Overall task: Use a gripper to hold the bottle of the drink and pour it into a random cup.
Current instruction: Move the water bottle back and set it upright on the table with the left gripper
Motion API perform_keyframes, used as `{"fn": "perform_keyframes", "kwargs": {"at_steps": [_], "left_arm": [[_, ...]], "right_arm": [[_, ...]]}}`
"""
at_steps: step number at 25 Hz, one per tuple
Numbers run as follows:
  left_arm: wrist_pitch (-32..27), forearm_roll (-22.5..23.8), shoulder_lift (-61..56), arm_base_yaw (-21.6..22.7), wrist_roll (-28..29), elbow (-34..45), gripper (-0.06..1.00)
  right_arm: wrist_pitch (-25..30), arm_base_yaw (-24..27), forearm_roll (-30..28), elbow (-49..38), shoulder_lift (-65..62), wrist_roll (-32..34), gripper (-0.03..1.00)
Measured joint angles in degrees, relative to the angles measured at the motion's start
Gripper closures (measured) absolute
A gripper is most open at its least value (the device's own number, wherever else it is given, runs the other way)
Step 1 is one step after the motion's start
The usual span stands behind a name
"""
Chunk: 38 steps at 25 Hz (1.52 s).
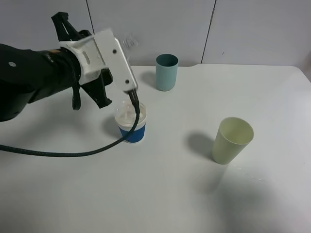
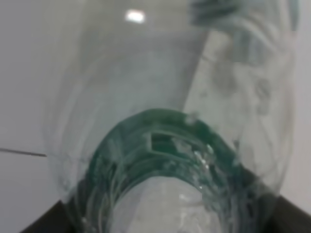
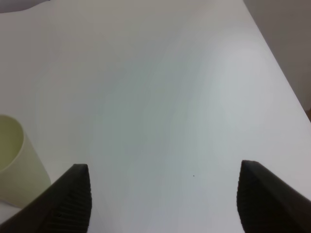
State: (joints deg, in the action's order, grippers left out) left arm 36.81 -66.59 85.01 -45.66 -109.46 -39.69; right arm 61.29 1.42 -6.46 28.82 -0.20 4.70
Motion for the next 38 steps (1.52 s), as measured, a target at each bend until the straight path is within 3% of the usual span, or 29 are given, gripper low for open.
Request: {"fn": "perform_keyframes", "kwargs": {"at_steps": [5,10,15,19,23,28,38], "left_arm": [[-6.12,8.78,-2.81,4.55,25.31,0.0,0.44],[-11.95,22.83,-3.99,9.57,49.7,0.0,0.44],[-18.49,42.53,-4.07,15.0,75.94,0.0,0.44],[-24.88,59.6,-4.07,19.58,92.25,0.0,0.44],[-27.77,72.75,-4.07,23.19,101.88,0.0,0.44],[-27.21,82.66,-3.81,27.29,110.71,0.0,0.44],[-6.82,93.57,2.4,34.64,125.07,5.57,0.44]], "right_arm": [[0.0,0.0,0.0,0.0,0.0,0.0,0.33],[0.0,0.0,0.0,0.0,0.0,0.0,0.33],[0.0,0.0,0.0,0.0,0.0,0.0,0.33],[0.0,0.0,0.0,0.0,0.0,0.0,0.33],[0.0,0.0,0.0,0.0,0.0,0.0,0.33],[0.0,0.0,0.0,0.0,0.0,0.0,0.33],[0.0,0.0,0.0,0.0,0.0,0.0,0.33]]}}
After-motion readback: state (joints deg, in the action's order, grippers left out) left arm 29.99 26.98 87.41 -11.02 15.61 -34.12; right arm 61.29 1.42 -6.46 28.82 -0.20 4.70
